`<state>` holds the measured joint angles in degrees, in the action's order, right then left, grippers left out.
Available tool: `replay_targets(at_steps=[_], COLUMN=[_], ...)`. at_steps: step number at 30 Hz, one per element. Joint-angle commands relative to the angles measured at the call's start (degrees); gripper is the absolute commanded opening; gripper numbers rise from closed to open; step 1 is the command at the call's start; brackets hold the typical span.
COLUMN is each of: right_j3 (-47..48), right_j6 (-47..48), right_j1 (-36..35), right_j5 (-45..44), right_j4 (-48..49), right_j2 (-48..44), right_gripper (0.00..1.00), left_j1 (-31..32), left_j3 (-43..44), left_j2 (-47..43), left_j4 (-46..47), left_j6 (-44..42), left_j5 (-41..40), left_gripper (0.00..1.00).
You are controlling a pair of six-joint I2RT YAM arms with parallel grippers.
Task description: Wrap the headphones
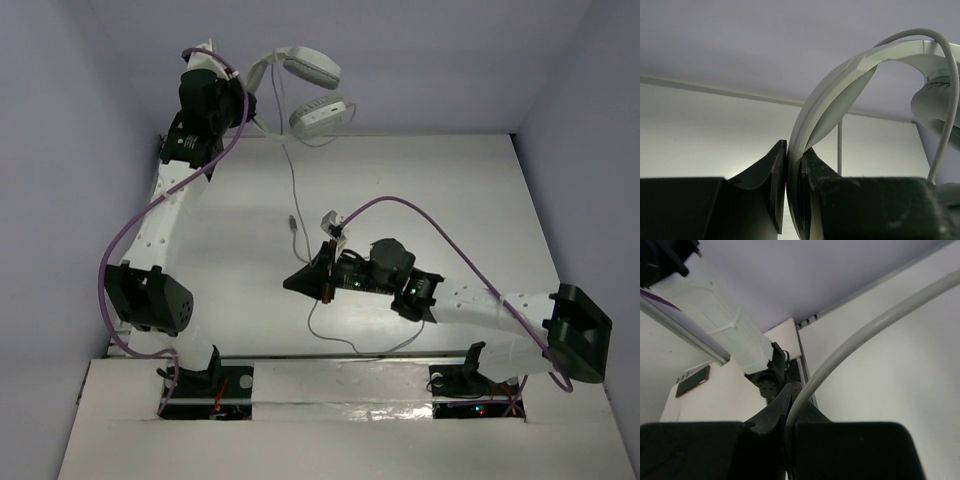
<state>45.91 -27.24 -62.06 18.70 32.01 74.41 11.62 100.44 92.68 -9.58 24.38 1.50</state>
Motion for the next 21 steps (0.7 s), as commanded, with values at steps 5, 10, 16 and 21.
replay_targets(at_steps=[5,10,16,21], right_j3=[-0.12,0.32,7.86,17.79], right_j6=[1.05,0.62,3.68,8.43], right_j1=[-0.34,-0.34,-0.34,0.18], right_j5=[0.46,4.05,-0.75,-7.96], right_j4=[-4.14,-6.09,-15.09,-21.81], right_j2=[-2.69,-10.23,-13.07,-9.73], right_gripper=[0.0,0.0,0.08,0.12], left_j1=[0.34,2.7,10.52,14.57], left_j3=[7.23,5.47,-4.01,-13.51], left_j2=[-0.4,0.13,-2.32,-4.17], left_j4=[-1.84,-2.55,2.45,5.27], left_j6=[-4.33,-10.55,-17.35,-18.93], left_j5=[-3.33,-11.21,-21.18,-24.97], left_gripper=[0.0,0.0,0.0,0.0])
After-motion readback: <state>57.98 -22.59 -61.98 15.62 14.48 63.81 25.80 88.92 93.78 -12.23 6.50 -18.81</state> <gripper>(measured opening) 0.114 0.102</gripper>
